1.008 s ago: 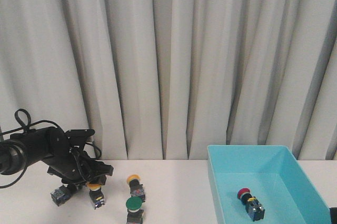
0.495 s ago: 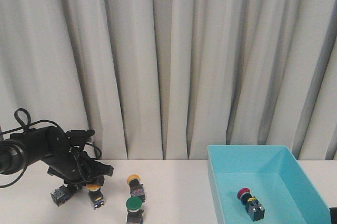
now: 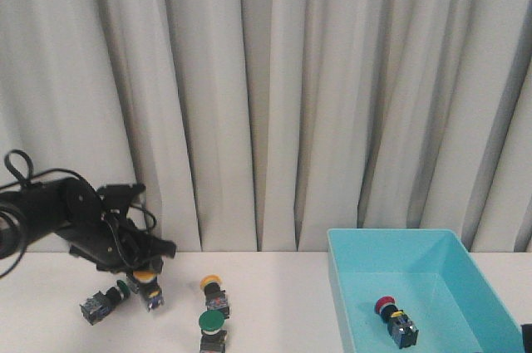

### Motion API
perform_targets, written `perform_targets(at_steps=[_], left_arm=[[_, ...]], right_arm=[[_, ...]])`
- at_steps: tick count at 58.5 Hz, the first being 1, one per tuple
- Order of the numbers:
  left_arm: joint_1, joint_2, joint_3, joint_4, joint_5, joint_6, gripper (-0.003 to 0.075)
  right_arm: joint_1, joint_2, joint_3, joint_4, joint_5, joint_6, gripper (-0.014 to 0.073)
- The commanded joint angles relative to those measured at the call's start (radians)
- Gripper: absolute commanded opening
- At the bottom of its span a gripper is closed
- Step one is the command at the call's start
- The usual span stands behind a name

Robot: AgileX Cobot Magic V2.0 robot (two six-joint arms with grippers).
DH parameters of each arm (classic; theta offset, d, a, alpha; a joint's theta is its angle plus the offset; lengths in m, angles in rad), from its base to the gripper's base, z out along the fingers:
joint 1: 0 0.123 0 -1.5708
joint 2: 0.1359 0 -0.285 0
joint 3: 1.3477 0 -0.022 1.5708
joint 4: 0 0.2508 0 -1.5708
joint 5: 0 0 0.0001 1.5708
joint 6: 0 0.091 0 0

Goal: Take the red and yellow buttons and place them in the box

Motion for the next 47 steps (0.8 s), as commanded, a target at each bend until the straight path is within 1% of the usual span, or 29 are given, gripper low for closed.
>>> perform_targets(at_steps=[1,10,21,27,36,42,47], left_arm=[[0.001,-0.125,-0.029,-0.060,-0.037,-0.010,-0.0007],[0.014,-0.205,-0.029,-0.191,-0.001,0.024,-0.0007],[0.020,-0.292,-0.029,-0.472,0.099,0.163,-0.0007],[0.020,-0.332,-0.029,-0.638,0.186,0.239,-0.0007],[0.020,-0.380,-0.029,-0.827,0.291,0.314,-0.0007],[0.020,-0.406,-0.029,-0.891,0.336,0.333,-0.0007],[0.020,-0.424,-0.029,-0.921,0.380,0.336,-0.0006]], right_arm=[[-0.006,0.000,-0.023,0.038,-0.069,-0.011,0.0466],[-0.006,0.000,-0.023,0.038,-0.098,-0.019,0.0466],[-0.006,0.039,-0.040,0.049,-0.157,-0.077,0.0466],[-0.006,0.107,-0.101,0.055,-0.158,-0.130,0.0466],[-0.006,0.235,-0.247,0.117,-0.131,-0.272,0.0466],[-0.006,0.326,-0.344,0.185,-0.081,-0.387,0.0466],[-0.006,0.407,-0.427,0.261,0.001,-0.494,0.0466]])
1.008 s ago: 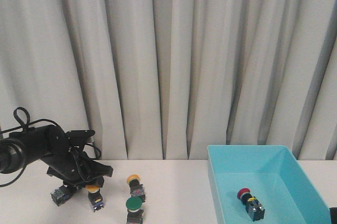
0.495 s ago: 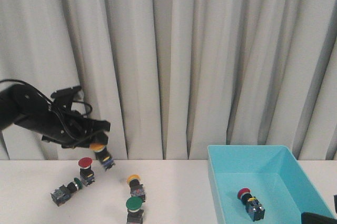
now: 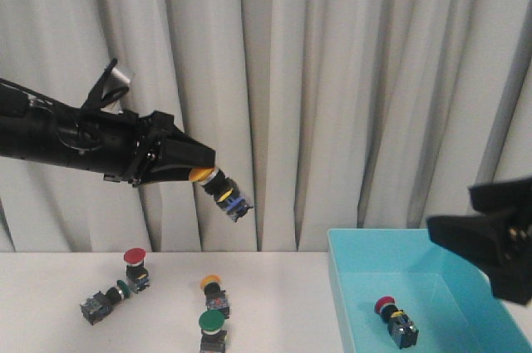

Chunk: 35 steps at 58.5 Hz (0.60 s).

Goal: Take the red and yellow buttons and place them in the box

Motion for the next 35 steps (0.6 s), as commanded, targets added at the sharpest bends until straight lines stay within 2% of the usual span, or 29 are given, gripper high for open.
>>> perform_targets(at_steps=[1,9,24,35], left_arm=[[-0.001,-0.074,-0.029,-0.121,0.039,0.013,-0.0006],[-0.001,-0.088,-0.029,-0.136,0.107,0.013,-0.0006],[-0.001,-0.110,-0.029,-0.182,0.125,0.012,-0.0006],[-0.001,-0.111,-0.029,-0.228,0.125,0.012,-0.0006]], right_arm=[[-0.006,0.075,-0.122,0.132,0.065,-0.133,0.0466],[-0.006,0.187,-0.245,0.237,0.205,-0.222,0.0468],[-0.004,0.307,-0.383,0.343,0.281,-0.261,0.0510],[0.102,0.350,-0.389,0.370,0.265,-0.365,0.0521]])
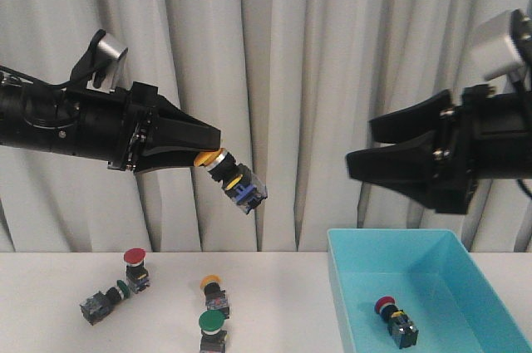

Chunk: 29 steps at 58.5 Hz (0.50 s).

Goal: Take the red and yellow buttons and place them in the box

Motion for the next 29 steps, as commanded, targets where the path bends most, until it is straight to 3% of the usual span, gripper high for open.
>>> perform_targets(at_steps=[1,13,29], left_arm=[[-0.001,-0.050,-0.029,-0.115,0.013,0.004,-0.0006],[-0.001,-0.074,-0.028,-0.115,0.013,0.004,-0.0006],[-0.001,-0.113,-0.028,-0.113,0.013,0.004,-0.0006]], right_arm=[[0.067,-0.004,-0.032,0.072,-0.035,-0.056,0.0521],[0.180,0.030,-0.032,0.056,-0.182,-0.094,0.0521],[0.193,0.059,-0.032,0.077,-0.197,-0.102,0.0521]])
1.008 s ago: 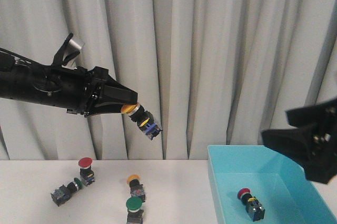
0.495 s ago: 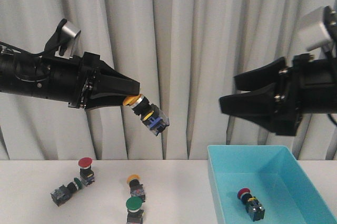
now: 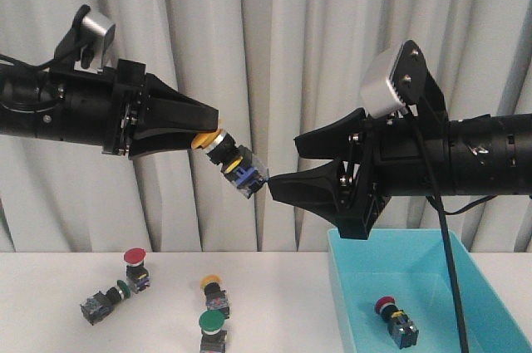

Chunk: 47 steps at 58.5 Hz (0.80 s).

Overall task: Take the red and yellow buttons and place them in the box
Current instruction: 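Close the right gripper on the yellow button's body, open left gripper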

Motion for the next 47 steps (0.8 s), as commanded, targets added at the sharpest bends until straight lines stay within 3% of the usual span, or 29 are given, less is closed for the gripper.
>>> perform_targets(at_steps=[1,15,47], left_arm=[[-0.001,-0.060,-0.028,-0.087,0.012,0.000,-0.0006],[-0.006,-0.062,-0.028,-0.091,0.012,0.000,-0.0006],[-0.052,-0.062,-0.028,-0.062,0.012,0.000,-0.0006]], right_arm=[[0.001,-0.029,-0.032,0.064,-0.020,-0.014,0.0521],[0.000,-0.029,-0.033,0.108,0.074,-0.021,0.0521],[0.000,-0.029,-0.033,0.108,0.062,-0.032,0.0521]])
